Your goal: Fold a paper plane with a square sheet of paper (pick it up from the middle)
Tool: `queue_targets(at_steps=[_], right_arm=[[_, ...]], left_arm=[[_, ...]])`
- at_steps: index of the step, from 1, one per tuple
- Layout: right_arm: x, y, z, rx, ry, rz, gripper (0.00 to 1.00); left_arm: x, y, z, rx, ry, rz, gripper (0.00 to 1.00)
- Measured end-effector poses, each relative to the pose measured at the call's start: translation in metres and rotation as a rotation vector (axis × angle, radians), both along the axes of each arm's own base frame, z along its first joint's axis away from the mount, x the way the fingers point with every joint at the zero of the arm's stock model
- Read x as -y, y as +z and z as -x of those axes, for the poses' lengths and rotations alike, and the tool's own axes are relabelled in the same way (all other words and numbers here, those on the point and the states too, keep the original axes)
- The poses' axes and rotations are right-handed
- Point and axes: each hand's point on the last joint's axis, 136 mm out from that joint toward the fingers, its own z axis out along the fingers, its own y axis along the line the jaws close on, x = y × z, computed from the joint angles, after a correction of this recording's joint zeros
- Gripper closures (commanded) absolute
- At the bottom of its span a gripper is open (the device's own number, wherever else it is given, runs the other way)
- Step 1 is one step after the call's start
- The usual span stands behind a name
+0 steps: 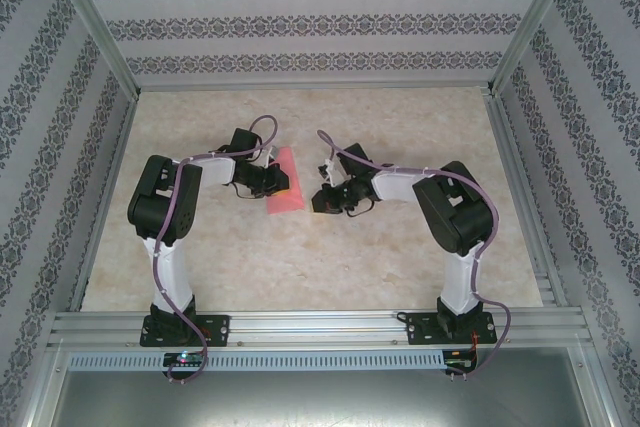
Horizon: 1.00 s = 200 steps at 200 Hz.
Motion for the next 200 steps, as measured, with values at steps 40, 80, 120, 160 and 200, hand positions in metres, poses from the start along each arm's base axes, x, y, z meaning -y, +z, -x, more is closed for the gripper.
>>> queue_targets(at_steps=[40,80,120,160,200], right_arm=[[-0.031,0.027,-0.023,0.056,0.036,-0.061,0.93],[-0.043,0.009,-0.032,0.017,0.062,-0.044,0.93],[-0.040,-0.020,-0.029,-0.040,0.085,0.015,0.93],[-0.036,-0.022,-0.030,-0.013,0.099,0.052,0.93],[-0.034,-0.023,-0.029,0.005,0.110,0.053,0.94]], left_arm=[[0.000,0.000,0.000,0.009,-0.012,0.001,0.87],[0.001,0.001,0.002,0.008,-0.021,0.008,0.87],[0.002,0.001,0.004,-0.001,-0.027,0.013,0.86],[0.003,0.005,0.005,-0.003,-0.041,0.036,0.86],[-0.019,0.005,-0.003,-0.006,0.002,0.039,0.86]])
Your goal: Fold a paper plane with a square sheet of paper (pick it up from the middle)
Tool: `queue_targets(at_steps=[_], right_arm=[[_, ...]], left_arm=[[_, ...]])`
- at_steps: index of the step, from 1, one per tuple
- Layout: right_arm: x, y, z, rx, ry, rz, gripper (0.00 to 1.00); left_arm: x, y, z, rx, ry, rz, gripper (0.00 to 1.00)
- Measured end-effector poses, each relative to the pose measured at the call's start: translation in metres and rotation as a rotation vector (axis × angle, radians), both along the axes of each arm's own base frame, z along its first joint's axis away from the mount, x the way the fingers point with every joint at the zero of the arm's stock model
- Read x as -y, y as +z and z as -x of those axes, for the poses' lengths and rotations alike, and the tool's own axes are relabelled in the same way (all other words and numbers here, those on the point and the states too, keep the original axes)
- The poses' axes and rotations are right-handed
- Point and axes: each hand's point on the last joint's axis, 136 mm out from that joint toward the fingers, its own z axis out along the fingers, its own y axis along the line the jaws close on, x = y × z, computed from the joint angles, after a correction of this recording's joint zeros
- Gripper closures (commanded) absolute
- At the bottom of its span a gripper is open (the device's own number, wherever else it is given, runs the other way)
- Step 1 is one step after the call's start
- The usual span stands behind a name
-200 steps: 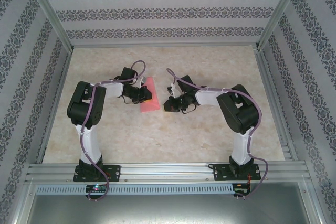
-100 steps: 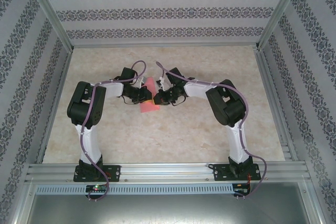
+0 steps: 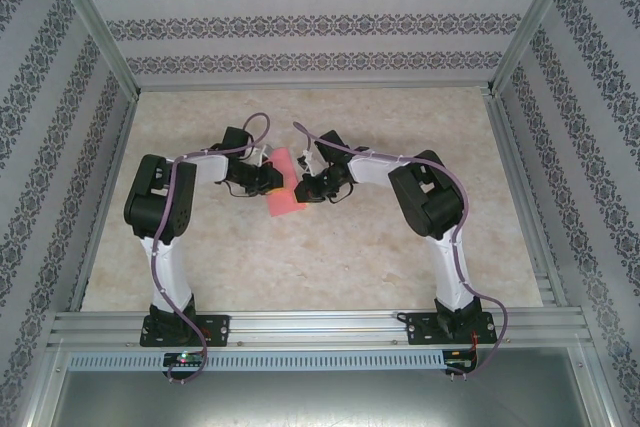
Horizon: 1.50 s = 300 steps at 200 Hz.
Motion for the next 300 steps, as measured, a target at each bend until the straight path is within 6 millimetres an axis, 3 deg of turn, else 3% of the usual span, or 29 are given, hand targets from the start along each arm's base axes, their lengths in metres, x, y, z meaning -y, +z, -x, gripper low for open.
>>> queue_targets(at_steps=[68,172,212,264,300], right_arm=[[0.003,0.000,0.003,0.009,-0.004,0.006,0.94],[0.010,0.002,0.019,0.006,-0.012,0.026,0.93],[0.013,0.009,0.026,-0.015,-0.035,0.033,0.86],[0.015,0.059,0.015,0.125,-0.030,-0.007,0.65],[0.019,0.060,0.006,0.189,0.012,0.025,0.58]], left_arm=[[-0.031,-0.005,-0.008,0.001,0.055,-0.038,0.86],[-0.037,-0.003,-0.010,0.015,0.058,-0.047,0.85],[-0.037,0.019,-0.014,0.054,0.062,-0.043,0.80],[-0.033,0.060,-0.015,0.128,0.061,-0.052,0.63],[-0.036,0.084,-0.007,0.172,0.078,-0.061,0.50]])
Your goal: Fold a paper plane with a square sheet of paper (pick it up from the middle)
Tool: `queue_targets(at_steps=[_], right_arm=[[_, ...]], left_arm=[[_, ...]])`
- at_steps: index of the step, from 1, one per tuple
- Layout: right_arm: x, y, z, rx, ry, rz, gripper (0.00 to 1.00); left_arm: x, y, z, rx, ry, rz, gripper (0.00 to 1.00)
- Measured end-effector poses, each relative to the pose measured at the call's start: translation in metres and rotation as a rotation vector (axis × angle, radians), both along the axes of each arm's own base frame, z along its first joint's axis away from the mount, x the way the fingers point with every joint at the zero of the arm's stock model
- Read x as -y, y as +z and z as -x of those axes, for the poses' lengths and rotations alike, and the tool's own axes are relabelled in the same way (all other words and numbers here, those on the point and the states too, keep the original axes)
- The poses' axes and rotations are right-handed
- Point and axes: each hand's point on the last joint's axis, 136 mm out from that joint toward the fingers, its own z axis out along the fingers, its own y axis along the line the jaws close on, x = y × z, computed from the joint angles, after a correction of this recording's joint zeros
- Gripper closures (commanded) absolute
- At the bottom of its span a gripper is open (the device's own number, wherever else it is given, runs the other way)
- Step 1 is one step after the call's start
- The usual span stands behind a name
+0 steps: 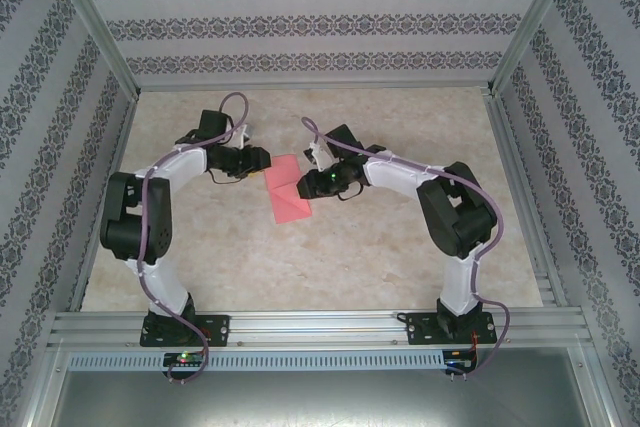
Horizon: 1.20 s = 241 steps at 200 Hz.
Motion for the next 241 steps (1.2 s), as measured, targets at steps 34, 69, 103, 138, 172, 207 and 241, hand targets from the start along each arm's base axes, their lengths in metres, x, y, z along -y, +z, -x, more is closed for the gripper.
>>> queue_targets(at_steps=[34,69,103,138,172,207,241], right_arm=[[-0.005,-0.005,-0.010,0.035,0.047,-0.005,0.56],[-0.013,-0.019,-0.011,0.021,0.094,-0.017,0.59],[-0.022,-0.027,-0.015,0.006,0.129,-0.044,0.75],[-0.027,-0.026,-0.012,-0.028,0.142,-0.090,0.96],[-0.030,-0.013,-0.013,-0.058,0.135,-0.172,1.00],[-0.028,0.014,-0.011,-0.072,0.122,-0.246,1.00],[-0.027,0.056,-0.014,-0.040,0.108,-0.350,1.00]], left_arm=[[-0.002,0.002,0.016,-0.008,0.016,0.004,0.43],[-0.003,-0.017,0.031,-0.067,0.037,0.020,0.39],[-0.001,-0.020,0.037,-0.077,0.051,0.051,0.36],[0.003,-0.015,0.038,-0.051,0.067,0.104,0.31],[0.007,-0.012,0.041,-0.031,0.090,0.171,0.30],[0.009,0.008,0.042,0.021,0.120,0.227,0.25],[0.009,0.035,0.039,0.085,0.139,0.268,0.25]])
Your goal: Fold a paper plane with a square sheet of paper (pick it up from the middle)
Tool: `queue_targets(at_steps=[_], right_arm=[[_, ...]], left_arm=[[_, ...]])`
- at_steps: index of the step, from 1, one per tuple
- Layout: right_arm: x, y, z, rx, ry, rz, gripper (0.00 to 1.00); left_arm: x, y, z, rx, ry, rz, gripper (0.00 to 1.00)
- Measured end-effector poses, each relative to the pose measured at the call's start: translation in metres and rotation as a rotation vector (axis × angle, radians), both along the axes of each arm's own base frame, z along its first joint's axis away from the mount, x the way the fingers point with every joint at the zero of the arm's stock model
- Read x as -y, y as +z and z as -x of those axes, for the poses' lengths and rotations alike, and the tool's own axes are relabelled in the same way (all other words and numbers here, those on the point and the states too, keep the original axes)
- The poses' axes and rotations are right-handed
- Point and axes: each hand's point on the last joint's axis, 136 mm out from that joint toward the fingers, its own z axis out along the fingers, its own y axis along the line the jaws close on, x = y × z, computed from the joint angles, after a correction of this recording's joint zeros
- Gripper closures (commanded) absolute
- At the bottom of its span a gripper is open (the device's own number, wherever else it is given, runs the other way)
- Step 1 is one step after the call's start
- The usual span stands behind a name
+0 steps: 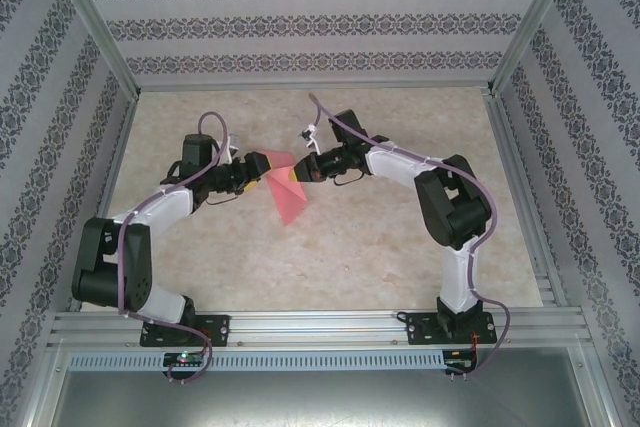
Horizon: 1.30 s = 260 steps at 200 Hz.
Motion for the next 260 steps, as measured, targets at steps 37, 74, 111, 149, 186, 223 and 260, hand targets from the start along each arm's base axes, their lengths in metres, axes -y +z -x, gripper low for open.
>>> queue_targets(at_steps=[37,74,111,149,186,223,260], right_arm=[[0.001,0.032,-0.005,0.010,-0.021,-0.092,1.00],[0.001,0.044,-0.006,-0.015,-0.029,-0.149,1.00],[-0.003,0.056,-0.008,-0.022,-0.025,-0.193,1.00],[-0.004,0.062,-0.008,-0.029,-0.021,-0.216,1.00],[-0.004,0.060,-0.010,-0.042,-0.027,-0.225,1.00],[-0.005,0.047,-0.011,-0.082,-0.037,-0.213,0.99],[-0.004,0.042,-0.015,-0.103,-0.051,-0.211,0.96]], left_arm=[[0.004,0.011,0.000,0.014,0.024,0.087,0.23],[0.008,0.027,-0.005,0.036,0.029,0.165,0.22],[0.021,0.031,-0.006,0.035,-0.001,0.211,0.22],[0.028,0.030,-0.013,0.015,-0.018,0.235,0.23],[0.036,0.049,-0.020,0.057,-0.046,0.270,0.27],[0.039,0.054,-0.020,0.064,-0.062,0.280,0.31],[0.040,0.054,-0.018,0.055,-0.073,0.280,0.37]])
